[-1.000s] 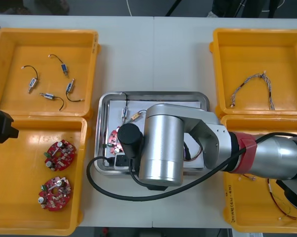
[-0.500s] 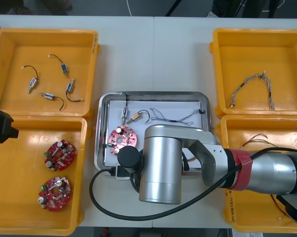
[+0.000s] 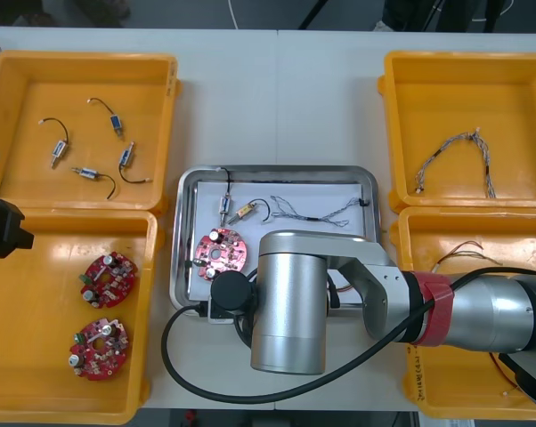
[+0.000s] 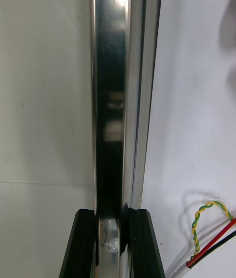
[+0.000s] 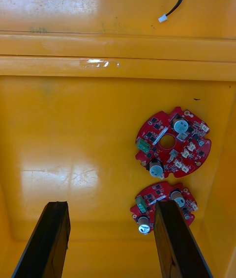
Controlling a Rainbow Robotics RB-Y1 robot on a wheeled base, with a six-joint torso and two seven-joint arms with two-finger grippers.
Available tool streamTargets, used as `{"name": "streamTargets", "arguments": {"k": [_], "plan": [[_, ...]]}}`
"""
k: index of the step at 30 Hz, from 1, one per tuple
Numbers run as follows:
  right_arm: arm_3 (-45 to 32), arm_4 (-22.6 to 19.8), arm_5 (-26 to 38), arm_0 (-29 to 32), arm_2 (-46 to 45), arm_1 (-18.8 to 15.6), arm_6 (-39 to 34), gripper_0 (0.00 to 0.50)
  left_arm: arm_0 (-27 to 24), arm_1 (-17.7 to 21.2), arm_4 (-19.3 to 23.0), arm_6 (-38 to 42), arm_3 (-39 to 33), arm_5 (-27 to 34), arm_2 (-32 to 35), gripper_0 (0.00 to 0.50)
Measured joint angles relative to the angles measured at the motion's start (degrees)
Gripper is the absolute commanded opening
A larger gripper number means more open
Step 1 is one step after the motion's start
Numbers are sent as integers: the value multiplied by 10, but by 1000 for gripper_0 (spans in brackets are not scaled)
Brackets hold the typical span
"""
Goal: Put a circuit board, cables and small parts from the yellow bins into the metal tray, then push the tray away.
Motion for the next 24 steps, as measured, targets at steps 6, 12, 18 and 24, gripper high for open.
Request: {"name": "streamTargets", "arguments": {"k": [6,12,18,24], "plan": [[0,0,0,-9,0,0,0,0,0,0,0,0,0,0,0,500],[0,-12,-6,-32,0,-6,0,0,0,0,0,0,0,0,0,500],[0,-13,-12,-52,0,-17,0,0,0,0,0,0,0,0,0,500],[0,-13,-15,-63,0,-26,0,0,0,0,0,0,0,0,0,500]]}}
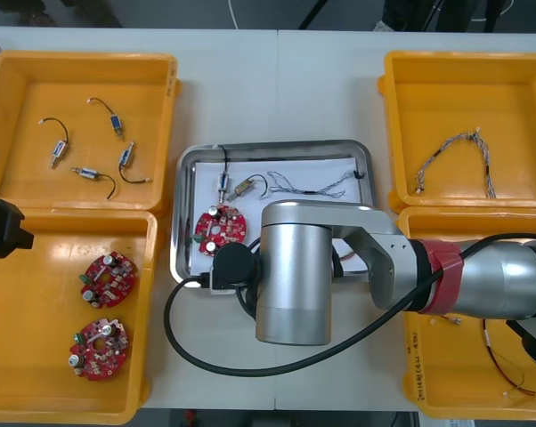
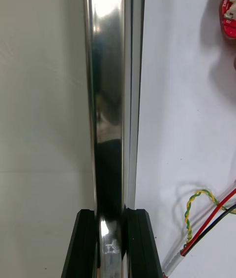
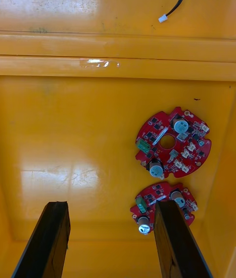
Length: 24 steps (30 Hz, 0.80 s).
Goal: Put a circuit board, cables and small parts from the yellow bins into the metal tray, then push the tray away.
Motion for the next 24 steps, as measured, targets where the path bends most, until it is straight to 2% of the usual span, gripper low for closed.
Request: {"name": "streamTargets", "arguments": {"k": [18,24], "plan": [[72,-5,-32,-31,1,0,14,0,0,0,0,0,0,0,0,500],[81,-29,-38,-43,1,0,15,0,0,0,0,0,0,0,0,500]]}}
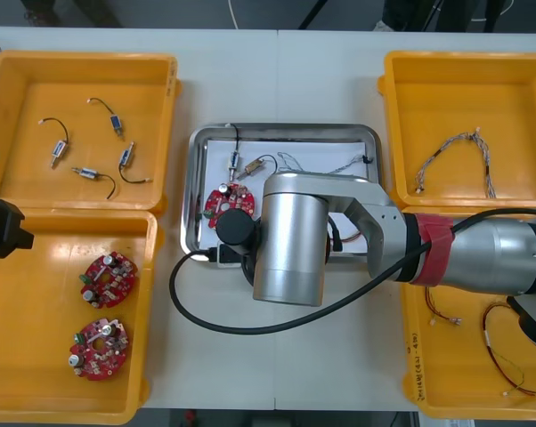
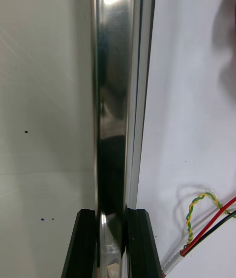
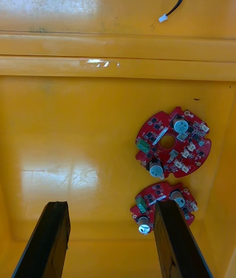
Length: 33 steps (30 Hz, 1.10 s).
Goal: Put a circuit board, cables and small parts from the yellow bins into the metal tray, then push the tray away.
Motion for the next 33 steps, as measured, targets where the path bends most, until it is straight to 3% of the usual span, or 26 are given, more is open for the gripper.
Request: {"name": "streamTargets", "arguments": {"k": [26,33], "plan": [[116,-93,-51,-86,0,16,35,0,0,0,0,0,0,0,0,500],[149,-118,-65,-101,0,16,74,0,0,0,0,0,0,0,0,500]]}}
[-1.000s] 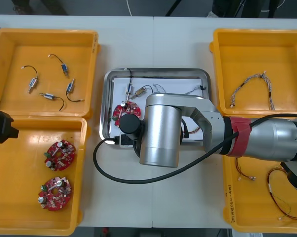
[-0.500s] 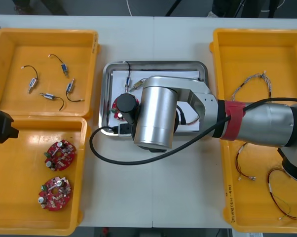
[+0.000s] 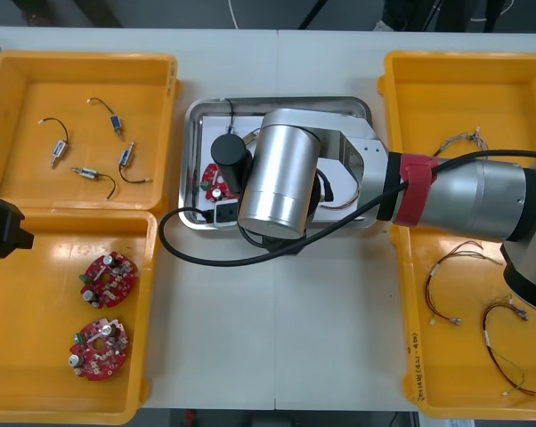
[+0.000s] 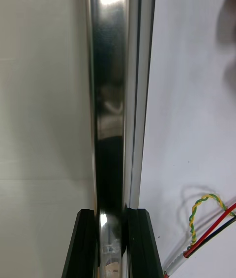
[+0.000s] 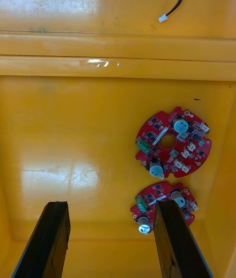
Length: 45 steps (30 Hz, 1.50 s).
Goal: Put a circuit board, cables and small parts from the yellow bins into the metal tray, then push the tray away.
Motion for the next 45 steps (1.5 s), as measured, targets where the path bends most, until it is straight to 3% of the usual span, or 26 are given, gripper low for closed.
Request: {"name": "streamTargets", "arguments": {"k": [11,24,30,45], "plan": [[50,-33,-28,-28,0,0,34,0,0,0,0,0,0,0,0,500],[88,-36,-38,-46,-3,2,71,0,0,0,0,0,0,0,0,500],[123,-49,-39,-52,-24,3,147,0,0,0,0,0,0,0,0,500],[181,-49,-46,-70,-61,25,149,0,0,0,0,0,0,0,0,500]]}}
